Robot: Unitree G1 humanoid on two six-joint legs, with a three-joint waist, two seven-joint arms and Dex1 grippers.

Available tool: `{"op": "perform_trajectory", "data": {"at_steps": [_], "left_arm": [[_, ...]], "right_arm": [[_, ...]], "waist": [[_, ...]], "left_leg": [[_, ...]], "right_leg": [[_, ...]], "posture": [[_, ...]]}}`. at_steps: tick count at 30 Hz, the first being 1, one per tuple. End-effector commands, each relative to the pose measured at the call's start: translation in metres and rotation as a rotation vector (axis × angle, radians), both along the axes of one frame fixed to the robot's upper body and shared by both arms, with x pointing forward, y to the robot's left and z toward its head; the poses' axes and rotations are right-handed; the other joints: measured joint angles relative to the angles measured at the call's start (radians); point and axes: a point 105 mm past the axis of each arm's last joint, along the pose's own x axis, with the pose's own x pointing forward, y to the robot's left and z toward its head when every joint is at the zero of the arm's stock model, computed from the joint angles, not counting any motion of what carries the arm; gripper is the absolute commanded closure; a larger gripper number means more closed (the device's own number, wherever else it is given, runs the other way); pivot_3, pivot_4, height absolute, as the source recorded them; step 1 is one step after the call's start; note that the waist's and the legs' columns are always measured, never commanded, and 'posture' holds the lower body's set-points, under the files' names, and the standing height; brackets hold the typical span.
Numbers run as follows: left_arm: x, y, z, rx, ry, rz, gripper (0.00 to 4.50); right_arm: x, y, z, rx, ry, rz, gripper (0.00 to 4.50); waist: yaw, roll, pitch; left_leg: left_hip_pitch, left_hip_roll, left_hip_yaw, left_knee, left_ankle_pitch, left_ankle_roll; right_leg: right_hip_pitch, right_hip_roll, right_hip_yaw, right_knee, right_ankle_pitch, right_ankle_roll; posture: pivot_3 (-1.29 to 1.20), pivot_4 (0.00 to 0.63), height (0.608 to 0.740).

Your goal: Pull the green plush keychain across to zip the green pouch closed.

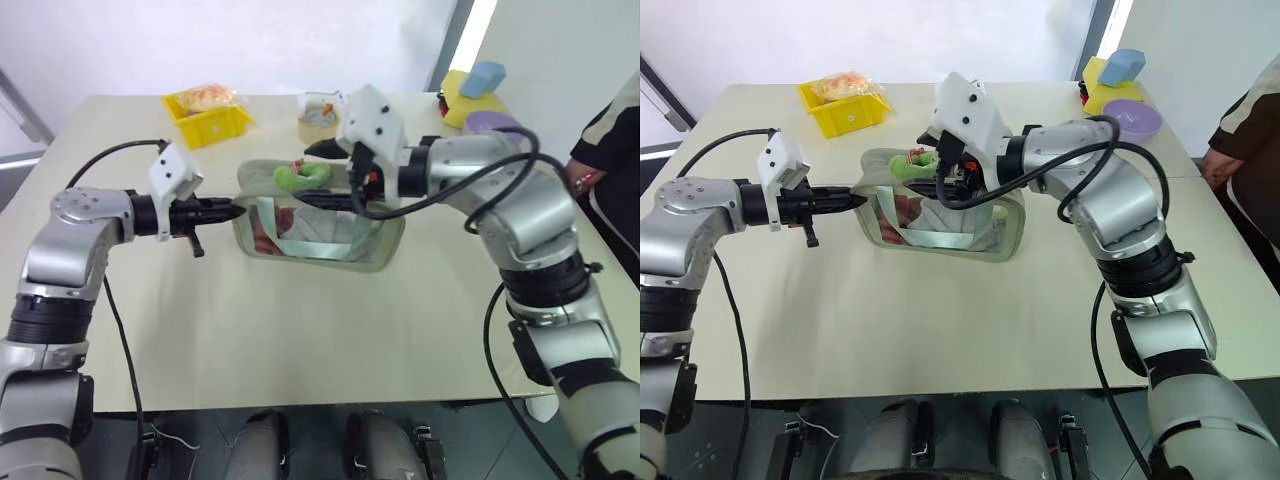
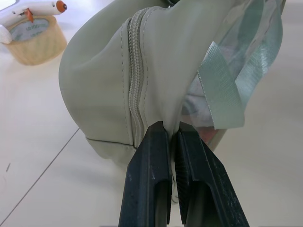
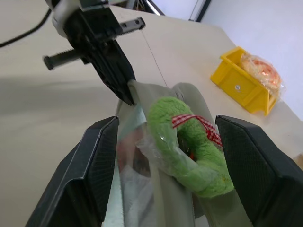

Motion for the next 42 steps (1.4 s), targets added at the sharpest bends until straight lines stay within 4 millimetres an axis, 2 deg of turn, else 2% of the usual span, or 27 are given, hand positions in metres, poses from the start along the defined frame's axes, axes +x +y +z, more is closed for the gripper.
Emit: {"op": "perform_trajectory", "data": {"at_steps": [1, 4, 9, 12, 15, 20, 23, 24, 28, 31, 33, 36, 38, 42], "left_arm": [[-0.005, 0.002, 0.008, 0.006, -0.027, 0.006, 4.50], [-0.007, 0.003, 0.009, 0.005, -0.029, 0.018, 4.50], [-0.007, 0.001, 0.009, 0.003, -0.032, 0.023, 4.50], [-0.005, -0.001, 0.011, -0.001, -0.034, 0.021, 4.50], [-0.005, -0.002, 0.011, -0.002, -0.035, 0.019, 4.50], [-0.005, -0.002, 0.010, -0.002, -0.031, 0.016, 4.50], [-0.004, -0.004, 0.010, -0.004, -0.028, 0.012, 4.50], [-0.004, -0.004, 0.010, -0.004, -0.027, 0.011, 4.50], [0.000, -0.007, 0.007, -0.006, -0.023, 0.003, 4.50], [0.001, -0.009, 0.008, -0.007, -0.022, -0.003, 4.50], [0.001, -0.009, 0.008, -0.006, -0.021, -0.005, 4.50], [0.002, -0.009, 0.008, -0.003, -0.020, -0.009, 4.50], [0.001, -0.010, 0.009, -0.003, -0.017, -0.011, 4.50], [0.000, -0.010, 0.008, -0.002, -0.013, -0.012, 4.50]], "right_arm": [[0.006, 0.003, 0.007, -0.011, -0.063, -0.001, 1.08], [0.010, 0.002, 0.002, -0.020, -0.035, 0.004, 1.90], [0.009, 0.000, 0.005, 0.010, -0.007, 0.007, 4.44], [0.010, -0.007, 0.018, 0.083, 0.033, -0.022, 4.44], [0.011, -0.027, 0.033, 0.134, 0.047, -0.087, 4.44], [0.018, -0.090, 0.064, 0.197, 0.007, -0.317, 4.44], [0.024, -0.132, 0.069, 0.152, -0.053, -0.493, 4.44], [0.025, -0.141, 0.069, 0.139, -0.064, -0.527, 4.44], [0.031, -0.204, 0.032, -0.074, -0.074, -0.741, 4.44], [0.030, -0.240, 0.003, -0.202, -0.042, -0.864, 4.44], [0.028, -0.257, -0.023, -0.286, -0.008, -0.912, 4.44], [0.027, -0.261, -0.055, -0.300, 0.057, -0.930, 4.44], [0.026, -0.246, -0.089, -0.302, 0.125, -0.888, 4.44], [0.025, -0.213, -0.133, -0.332, 0.172, -0.795, 4.44]], "waist": [[-0.001, 0.000, 0.000], [0.000, 0.000, 0.000], [-0.001, 0.000, 0.000], [0.000, 0.000, 0.000], [0.001, 0.000, 0.000], [0.004, 0.000, 0.000], [0.003, 0.000, 0.000], [0.003, 0.000, 0.000], [0.011, 0.000, 0.000], [0.017, 0.000, 0.000], [0.018, 0.000, 0.000], [0.018, 0.000, 0.000], [0.019, 0.000, 0.000], [0.018, 0.000, 0.000]], "left_leg": [[0.000, 0.000, 0.000, 0.000, 0.000, 0.000], [0.000, 0.000, 0.000, 0.000, 0.000, 0.000], [0.000, 0.000, 0.000, 0.000, 0.000, 0.000], [0.000, 0.000, 0.000, 0.000, 0.000, 0.000], [0.000, 0.000, 0.000, 0.000, 0.000, 0.000], [0.000, 0.000, 0.001, 0.000, 0.000, 0.000], [0.000, 0.000, 0.001, 0.000, 0.000, 0.000], [0.000, 0.000, 0.001, 0.000, 0.000, 0.000], [0.000, 0.000, 0.001, 0.000, 0.000, 0.000], [0.000, 0.000, 0.003, 0.000, 0.000, 0.001], [0.000, 0.000, 0.003, 0.000, 0.000, 0.001], [0.000, 0.000, 0.003, 0.000, 0.000, 0.001], [0.000, 0.000, 0.003, 0.000, 0.000, 0.001], [0.000, 0.000, 0.002, 0.000, 0.000, 0.000]], "right_leg": [[0.000, 0.000, 0.000, 0.000, 0.000, 0.000], [0.000, 0.000, 0.000, 0.000, 0.000, 0.000], [0.000, 0.000, 0.000, 0.000, 0.000, 0.000], [0.000, 0.000, 0.000, 0.000, 0.000, 0.000], [0.000, 0.000, 0.000, 0.000, 0.000, 0.000], [0.000, -0.001, 0.000, 0.000, 0.000, 0.000], [0.000, 0.000, 0.000, 0.000, 0.000, 0.000], [0.000, 0.000, 0.000, -0.001, 0.000, 0.000], [0.001, 0.000, 0.000, -0.002, 0.000, 0.000], [0.001, 0.000, 0.001, -0.004, 0.000, 0.000], [0.000, 0.000, 0.001, -0.005, 0.000, 0.000], [0.000, 0.000, 0.001, -0.005, 0.000, 0.000], [0.000, 0.000, 0.002, -0.006, 0.000, 0.000], [0.000, 0.001, 0.001, -0.006, 0.000, 0.000]], "posture": [[0.00, 0.150, 0.739], [0.00, 0.150, 0.739], [0.00, 0.150, 0.739], [0.00, 0.150, 0.739], [0.00, 0.150, 0.739], [0.00, 0.150, 0.739], [0.00, 0.150, 0.739], [0.00, 0.150, 0.739], [0.00, 0.150, 0.739], [0.00, 0.150, 0.739], [0.00, 0.150, 0.739], [0.00, 0.150, 0.739], [0.00, 0.150, 0.739], [0.00, 0.150, 0.739]]}}
